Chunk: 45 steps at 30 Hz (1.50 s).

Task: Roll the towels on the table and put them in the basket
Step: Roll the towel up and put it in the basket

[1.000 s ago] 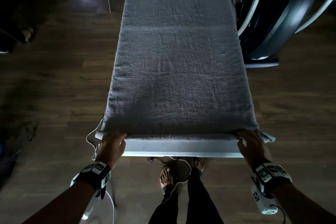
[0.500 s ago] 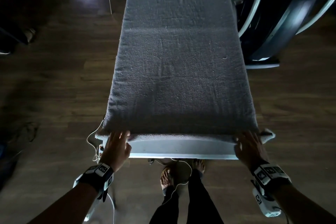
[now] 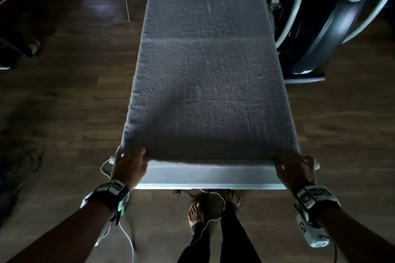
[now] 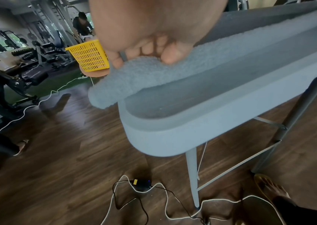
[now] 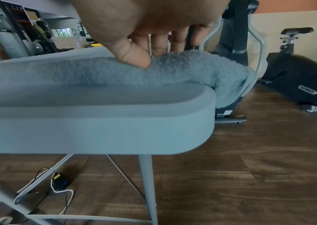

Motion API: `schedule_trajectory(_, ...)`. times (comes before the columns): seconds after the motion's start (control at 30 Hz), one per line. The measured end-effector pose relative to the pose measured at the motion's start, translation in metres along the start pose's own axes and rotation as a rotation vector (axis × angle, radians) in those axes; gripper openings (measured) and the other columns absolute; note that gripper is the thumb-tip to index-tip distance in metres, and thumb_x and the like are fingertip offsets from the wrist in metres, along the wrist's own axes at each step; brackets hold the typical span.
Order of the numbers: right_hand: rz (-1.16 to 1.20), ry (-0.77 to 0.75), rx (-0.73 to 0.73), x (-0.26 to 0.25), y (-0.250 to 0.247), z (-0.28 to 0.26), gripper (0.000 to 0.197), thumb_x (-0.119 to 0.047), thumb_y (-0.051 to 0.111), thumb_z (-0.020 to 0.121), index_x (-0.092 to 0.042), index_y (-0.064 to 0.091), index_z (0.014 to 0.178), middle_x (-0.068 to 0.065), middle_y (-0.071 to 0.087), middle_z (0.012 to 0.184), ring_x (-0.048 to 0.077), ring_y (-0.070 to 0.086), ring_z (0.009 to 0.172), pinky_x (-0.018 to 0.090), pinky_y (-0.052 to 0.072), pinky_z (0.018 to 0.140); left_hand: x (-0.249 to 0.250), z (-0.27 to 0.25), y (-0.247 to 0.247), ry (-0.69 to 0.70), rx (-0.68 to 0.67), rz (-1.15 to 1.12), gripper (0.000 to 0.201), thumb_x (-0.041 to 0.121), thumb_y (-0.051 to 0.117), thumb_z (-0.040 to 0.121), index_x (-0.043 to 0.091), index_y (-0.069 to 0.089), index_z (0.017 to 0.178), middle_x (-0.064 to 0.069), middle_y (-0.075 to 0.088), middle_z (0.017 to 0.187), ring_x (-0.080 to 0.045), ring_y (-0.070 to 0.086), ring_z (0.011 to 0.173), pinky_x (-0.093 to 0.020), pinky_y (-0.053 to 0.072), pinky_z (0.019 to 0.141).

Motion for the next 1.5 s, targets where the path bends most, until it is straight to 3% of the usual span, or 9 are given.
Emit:
schedule_trajectory(0.33,0.089,-0.047,-0.056,0.007,0.013,-0.006,0.049,0.003,0.075,0.053,-0.009,0.066,0.100,0.014,0.060,0.107,0.036,0.053,0.100,0.046,0.048,0.079,0.011,-0.014,0.022,0.135,0.141,-0.241,0.052,-0.008,0.075,0.060,0.005,0.059,0.109,-0.016,0.059,0.103,-0.035,0.054,0.095,-0.042,0.050,0.078)
schedule_trajectory(0.57,0.098,-0.026,-0.058,0.003,0.005,0.002,0.028,-0.004,0.073,0.061,-0.018,0.067,0.085,0.002,0.064,0.088,0.031,0.060,0.088,0.044,0.041,0.081,0.012,-0.001,0.011,0.104,0.057,-0.206,0.026,0.017,0.044,0.072,0.008,0.065,0.085,-0.009,0.063,0.078,-0.031,0.061,0.076,-0.034,0.040,0.074)
schedule_trajectory(0.7,0.028,-0.049,-0.041,-0.005,-0.002,0.006,0.012,-0.024,0.061,0.062,-0.028,0.069,0.069,-0.003,0.070,0.073,0.026,0.066,0.076,0.038,0.028,0.080,0.013,0.000,0.000,0.067,0.013,-0.159,0.009,0.011,0.060,0.075,0.007,0.064,0.083,-0.010,0.063,0.062,-0.030,0.063,0.056,-0.031,0.050,0.049)
schedule_trajectory(0.87,0.040,0.004,-0.017,0.005,0.005,0.017,0.019,-0.011,0.062,0.073,-0.017,0.067,0.090,0.010,0.063,0.094,0.035,0.059,0.090,0.045,0.031,0.082,0.007,0.002,0.001,0.049,0.141,-0.124,0.028,0.001,0.059,0.076,0.007,0.059,0.104,-0.014,0.059,0.094,-0.035,0.055,0.089,-0.046,0.045,0.080)
schedule_trajectory(0.97,0.128,-0.085,-0.035,-0.001,0.009,0.014,0.008,-0.010,0.052,0.069,-0.015,0.057,0.073,0.007,0.054,0.080,0.034,0.055,0.079,0.044,0.045,0.071,0.013,0.000,0.008,0.132,0.100,-0.227,0.041,-0.009,0.066,0.061,0.009,0.051,0.095,-0.011,0.052,0.091,-0.032,0.049,0.087,-0.043,0.050,0.072)
schedule_trajectory(1.1,0.130,-0.064,-0.098,0.003,0.018,0.007,0.039,-0.002,0.072,0.054,-0.017,0.061,0.089,0.007,0.057,0.096,0.034,0.054,0.090,0.046,0.046,0.081,0.012,0.000,0.018,0.157,0.033,-0.192,0.055,-0.003,0.074,0.054,0.007,0.054,0.104,-0.015,0.056,0.101,-0.033,0.049,0.095,-0.043,0.051,0.076)
schedule_trajectory(1.23,0.185,-0.086,-0.026,0.003,0.005,0.012,0.029,-0.001,0.073,0.062,-0.009,0.072,0.089,0.011,0.068,0.091,0.036,0.063,0.085,0.045,0.053,0.076,0.010,0.007,0.010,0.164,0.071,-0.202,0.033,-0.003,0.072,0.059,0.007,0.063,0.089,-0.011,0.063,0.085,-0.030,0.058,0.083,-0.039,0.048,0.075)
schedule_trajectory(1.4,0.075,-0.099,0.003,-0.003,-0.005,0.008,0.032,-0.033,0.043,0.070,-0.021,0.073,0.073,0.004,0.073,0.079,0.027,0.067,0.088,0.037,0.035,0.091,0.012,0.016,-0.001,0.038,-0.263,-0.161,0.007,0.018,0.060,0.085,0.011,0.059,0.085,-0.010,0.066,0.079,-0.029,0.064,0.077,-0.033,0.048,0.064)
schedule_trajectory(1.5,0.122,-0.026,0.037,0.005,-0.005,0.017,0.025,-0.018,0.052,0.078,-0.012,0.071,0.093,0.018,0.066,0.108,0.036,0.052,0.111,0.051,0.047,0.091,0.009,0.018,-0.010,0.091,0.015,-0.228,0.022,-0.002,0.072,0.074,0.004,0.068,0.095,-0.014,0.069,0.083,-0.033,0.067,0.077,-0.037,0.055,0.067)
Point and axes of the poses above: each hand's wrist, its own z-axis towards the middle knuckle, its own y-axis out of the palm, x = y × z, the point moved 4 cm from there along z, towards the middle knuckle
